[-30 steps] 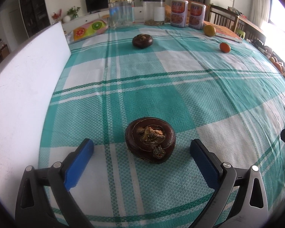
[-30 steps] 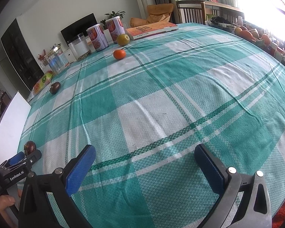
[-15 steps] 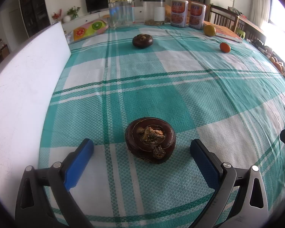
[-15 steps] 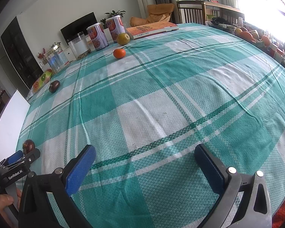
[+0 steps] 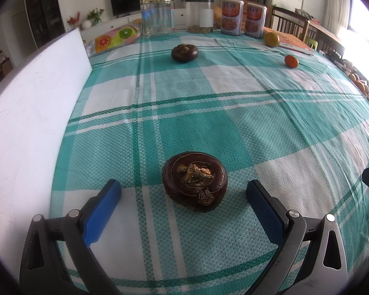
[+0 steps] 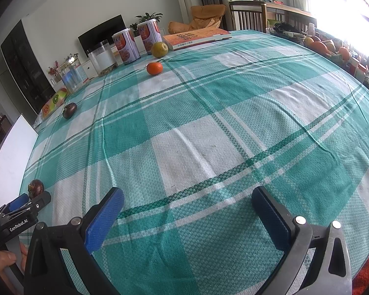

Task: Organize fruits
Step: 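Grasp the mandarin orange with the right tool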

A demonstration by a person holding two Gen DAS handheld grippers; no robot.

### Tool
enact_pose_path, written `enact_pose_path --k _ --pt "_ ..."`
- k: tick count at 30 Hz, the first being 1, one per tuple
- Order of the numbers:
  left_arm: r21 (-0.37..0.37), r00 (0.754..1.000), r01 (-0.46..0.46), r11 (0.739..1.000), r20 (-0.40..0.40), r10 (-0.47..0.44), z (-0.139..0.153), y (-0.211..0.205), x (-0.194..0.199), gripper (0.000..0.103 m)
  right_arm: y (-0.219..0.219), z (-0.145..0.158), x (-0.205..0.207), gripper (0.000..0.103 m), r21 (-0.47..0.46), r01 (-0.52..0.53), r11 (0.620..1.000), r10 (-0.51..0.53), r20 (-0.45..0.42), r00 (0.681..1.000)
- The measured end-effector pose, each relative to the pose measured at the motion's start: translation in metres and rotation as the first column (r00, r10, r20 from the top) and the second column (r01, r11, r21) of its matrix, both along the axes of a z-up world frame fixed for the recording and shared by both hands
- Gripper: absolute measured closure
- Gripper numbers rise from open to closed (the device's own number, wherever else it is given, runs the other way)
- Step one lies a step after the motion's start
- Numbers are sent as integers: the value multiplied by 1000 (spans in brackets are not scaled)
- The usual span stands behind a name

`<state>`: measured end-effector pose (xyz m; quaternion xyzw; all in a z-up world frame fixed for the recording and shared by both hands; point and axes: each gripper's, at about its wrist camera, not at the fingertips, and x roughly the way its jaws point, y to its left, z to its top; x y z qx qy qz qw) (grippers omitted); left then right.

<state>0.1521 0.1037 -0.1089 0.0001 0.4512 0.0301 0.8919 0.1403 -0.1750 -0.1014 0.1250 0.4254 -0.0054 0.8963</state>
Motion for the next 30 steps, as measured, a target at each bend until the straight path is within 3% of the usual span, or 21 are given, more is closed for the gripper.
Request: enact_pose_path --k 8,10,13,18,21,23,30 --pt "0 1000 0 1000 0 0 0 0 0 1 -3 0 -2 0 28 -5 1000 4 11 1000" --pt "0 1000 -1 1000 0 1 0 0 0 1 -13 6 -7 0 88 5 996 -9 44 999" --pt "1 1000 -1 1000 0 1 0 0 0 1 -23 21 -4 0 94 8 995 -18 103 995" --pt "1 1000 -1 1000 0 1 0 0 0 1 -10 28 90 0 -9 -126 992 126 -23 992" --pt "1 1000 -1 1000 0 1 0 0 0 1 8 31 150 0 -109 -172 979 173 2 985" --pt "1 1000 -1 1000 0 1 0 0 0 1 15 29 186 1 -117 -196 974 197 2 980" --pt "1 1000 -2 1000 0 2 0 0 0 1 43 10 266 30 -95 -256 962 250 -63 966"
